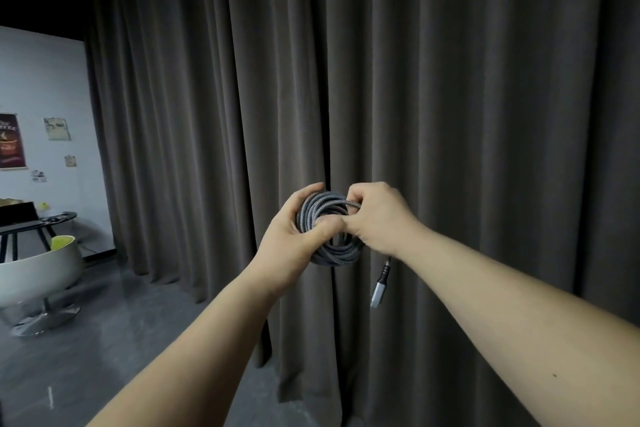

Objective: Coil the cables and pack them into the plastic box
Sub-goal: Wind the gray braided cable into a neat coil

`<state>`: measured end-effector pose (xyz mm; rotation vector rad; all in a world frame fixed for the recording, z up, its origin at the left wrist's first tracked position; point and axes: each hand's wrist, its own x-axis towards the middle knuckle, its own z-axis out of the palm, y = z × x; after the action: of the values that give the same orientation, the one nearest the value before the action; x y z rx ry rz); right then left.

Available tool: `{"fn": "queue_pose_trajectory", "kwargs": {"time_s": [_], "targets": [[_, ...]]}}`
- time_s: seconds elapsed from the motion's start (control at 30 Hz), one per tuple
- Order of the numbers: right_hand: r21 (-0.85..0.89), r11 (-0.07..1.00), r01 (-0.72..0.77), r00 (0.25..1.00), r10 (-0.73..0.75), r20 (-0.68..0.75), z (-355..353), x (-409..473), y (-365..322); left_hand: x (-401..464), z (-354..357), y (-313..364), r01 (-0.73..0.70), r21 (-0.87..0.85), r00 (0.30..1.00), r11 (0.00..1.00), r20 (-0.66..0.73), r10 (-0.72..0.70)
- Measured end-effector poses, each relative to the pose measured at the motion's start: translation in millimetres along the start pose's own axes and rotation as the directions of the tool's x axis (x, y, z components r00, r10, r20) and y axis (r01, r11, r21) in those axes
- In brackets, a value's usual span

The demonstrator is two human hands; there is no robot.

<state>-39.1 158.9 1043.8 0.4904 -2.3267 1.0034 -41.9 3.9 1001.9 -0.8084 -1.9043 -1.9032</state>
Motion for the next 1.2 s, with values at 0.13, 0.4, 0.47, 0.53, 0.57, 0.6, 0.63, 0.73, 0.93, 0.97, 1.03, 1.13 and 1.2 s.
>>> {"fn": "queue_pose_trajectory", "kwargs": {"time_s": [0.13, 0.4, 0.47, 0.53, 0.57, 0.6, 0.63, 0.73, 0.93, 0.97, 1.03, 1.13, 1.2], "targets": [[0.334, 0.94, -0.065, 0.993, 0.026, 0.118, -4.4, -3.8, 14.9, -2.0, -3.1, -5.8, -0.02, 0.098, 0.998, 0.995, 0.063, 0.014], [0.134, 0.991, -0.005, 0.997, -0.006, 0.079, -9.6, -3.0, 20.0, 3.7, -2.9, -5.3, 0.012, 0.173, 1.0, 0.985, 0.025, -0.017], [0.172, 0.984, -0.054, 0.98, 0.019, 0.2, -11.7, -2.3, 20.7, 6.0, -1.7, -1.3, 0.067, 0.118, 0.994, 0.991, 0.076, -0.077], [0.221, 0.972, -0.081, 0.945, 0.004, 0.326, -13.0, -1.6, 22.5, 9.6, -2.5, 5.1, 0.099, 0.14, 0.981, 0.985, 0.153, -0.12], [0.212, 0.976, -0.057, 0.936, -0.021, 0.351, -13.6, -1.6, 23.3, 10.9, -2.9, 9.0, 0.098, 0.18, 0.974, 0.979, 0.183, -0.132], [0.186, 0.982, -0.018, 0.936, -0.049, 0.349, -13.3, -2.4, 22.2, 12.1, -3.2, 12.5, 0.097, 0.213, 0.971, 0.972, 0.196, -0.14], [0.152, 0.988, 0.015, 0.944, -0.064, 0.324, -12.7, -3.7, 19.6, 13.3, -2.7, 15.8, 0.102, 0.226, 0.971, 0.969, 0.189, -0.146], [0.043, 0.997, 0.064, 0.977, -0.072, 0.2, -7.3, -4.9, 15.4, 17.1, 2.3, 16.3, 0.127, 0.13, 0.989, 0.983, 0.065, -0.136], [0.194, 0.978, -0.077, 0.973, 0.116, -0.2, 8.6, 4.6, 25.4, 7.2, 18.6, 3.9, 0.23, -0.3, 0.972, 0.926, 0.026, -0.233], [0.232, 0.968, -0.093, 0.961, 0.149, -0.233, 11.5, 5.3, 26.0, 6.0, 23.5, 2.5, 0.219, -0.327, 0.972, 0.919, -0.009, -0.235], [0.298, 0.945, -0.135, 0.953, 0.206, -0.222, 19.3, 6.2, 27.6, 8.5, 29.5, 2.3, 0.194, -0.316, 0.962, 0.929, -0.121, -0.243], [0.443, 0.874, -0.201, 0.964, 0.258, -0.071, 26.3, 4.8, 27.0, 17.6, 25.4, 2.4, 0.165, -0.159, 0.948, 0.973, -0.247, -0.201], [0.474, 0.849, -0.232, 0.971, 0.234, 0.054, 23.9, 2.4, 26.6, 21.5, 18.5, 2.7, 0.16, -0.03, 0.949, 0.987, -0.272, -0.162]]}}
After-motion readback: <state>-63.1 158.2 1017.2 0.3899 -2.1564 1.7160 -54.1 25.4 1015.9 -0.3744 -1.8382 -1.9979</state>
